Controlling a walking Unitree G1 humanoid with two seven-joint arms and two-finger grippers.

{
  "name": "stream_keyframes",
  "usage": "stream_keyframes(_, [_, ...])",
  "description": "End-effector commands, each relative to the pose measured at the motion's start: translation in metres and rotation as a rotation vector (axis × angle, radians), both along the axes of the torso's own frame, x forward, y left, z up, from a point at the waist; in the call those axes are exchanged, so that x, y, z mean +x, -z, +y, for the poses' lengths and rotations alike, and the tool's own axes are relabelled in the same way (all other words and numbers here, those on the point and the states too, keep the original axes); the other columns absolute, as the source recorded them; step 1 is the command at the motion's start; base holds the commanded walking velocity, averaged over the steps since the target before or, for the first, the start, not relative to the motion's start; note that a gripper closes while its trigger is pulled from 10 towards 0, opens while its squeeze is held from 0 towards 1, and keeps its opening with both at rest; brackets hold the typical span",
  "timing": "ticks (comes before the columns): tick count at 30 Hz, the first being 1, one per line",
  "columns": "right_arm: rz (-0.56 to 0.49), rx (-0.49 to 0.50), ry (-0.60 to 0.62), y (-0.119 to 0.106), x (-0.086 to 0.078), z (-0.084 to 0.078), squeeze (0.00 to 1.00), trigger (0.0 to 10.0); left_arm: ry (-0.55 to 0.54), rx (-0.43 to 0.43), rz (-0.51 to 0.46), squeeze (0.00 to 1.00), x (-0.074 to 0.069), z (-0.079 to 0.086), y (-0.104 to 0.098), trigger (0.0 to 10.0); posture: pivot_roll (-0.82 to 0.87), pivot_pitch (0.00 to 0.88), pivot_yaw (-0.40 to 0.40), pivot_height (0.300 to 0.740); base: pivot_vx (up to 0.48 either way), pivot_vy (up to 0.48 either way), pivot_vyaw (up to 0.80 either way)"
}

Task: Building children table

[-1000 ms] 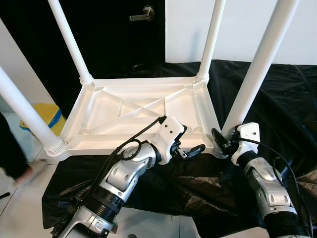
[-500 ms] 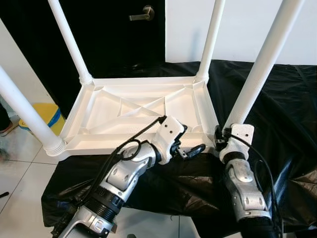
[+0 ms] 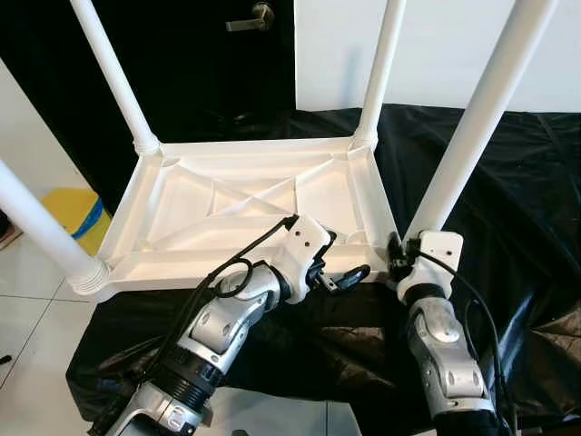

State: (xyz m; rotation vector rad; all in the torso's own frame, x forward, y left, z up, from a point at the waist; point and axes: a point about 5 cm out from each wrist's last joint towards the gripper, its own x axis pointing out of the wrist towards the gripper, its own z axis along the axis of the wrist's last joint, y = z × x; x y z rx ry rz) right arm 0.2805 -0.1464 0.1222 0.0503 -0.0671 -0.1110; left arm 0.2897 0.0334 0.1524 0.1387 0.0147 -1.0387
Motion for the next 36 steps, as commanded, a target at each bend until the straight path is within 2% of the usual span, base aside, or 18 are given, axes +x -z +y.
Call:
stream_keyframes(1, [-0.011,0.003,-0.009,-0.002,-0.002,0.0,1.0,10.0,0.124,0.018,0.01,0.0,-0.007,-0.005,0.0,10.0,-0.18,0.081,0.04,0.74,0.0,0.0,0.0])
stream_keyframes(4, [-0.051,-0.004,-0.06,-0.008,-0.005,-0.001,1.0,10.0,0.12,0.015,0.008,0.0,-0.007,-0.005,0.0,10.0,-0.18,0.081,0.037,0.74,0.0,0.0,0.0])
stream_keyframes(11, [-0.064,-0.029,-0.131,-0.009,-0.013,-0.006,1.0,10.0,0.112,0.013,0.009,0.0,-0.007,-0.003,0.0,10.0,-0.17,0.08,0.026,0.74,0.0,0.0,0.0])
stream_keyframes(12, [-0.059,-0.04,-0.162,-0.007,-0.018,-0.01,0.0,10.0,0.104,0.013,0.008,0.0,-0.008,-0.001,0.0,10.0,-0.16,0.08,0.019,0.74,0.0,0.0,0.0])
stream_keyframes(18, [-0.034,-0.065,-0.213,-0.002,-0.033,-0.019,0.0,10.0,0.067,0.018,0.003,0.0,-0.006,0.008,0.0,10.0,-0.14,0.075,0.003,0.74,0.0,0.0,0.0])
stream_keyframes(24, [-0.028,-0.073,-0.23,-0.002,-0.037,-0.021,0.0,10.0,0.043,0.023,-0.003,0.0,-0.003,0.015,0.0,10.0,-0.14,0.072,0.004,0.74,0.0,0.0,0.0])
stream_keyframes(36, [-0.033,-0.1,-0.252,-0.005,-0.03,-0.031,0.0,10.0,0.039,0.028,-0.008,0.0,-0.002,0.018,-0.001,10.0,-0.13,0.055,-0.009,0.74,0.0,0.0,0.0])
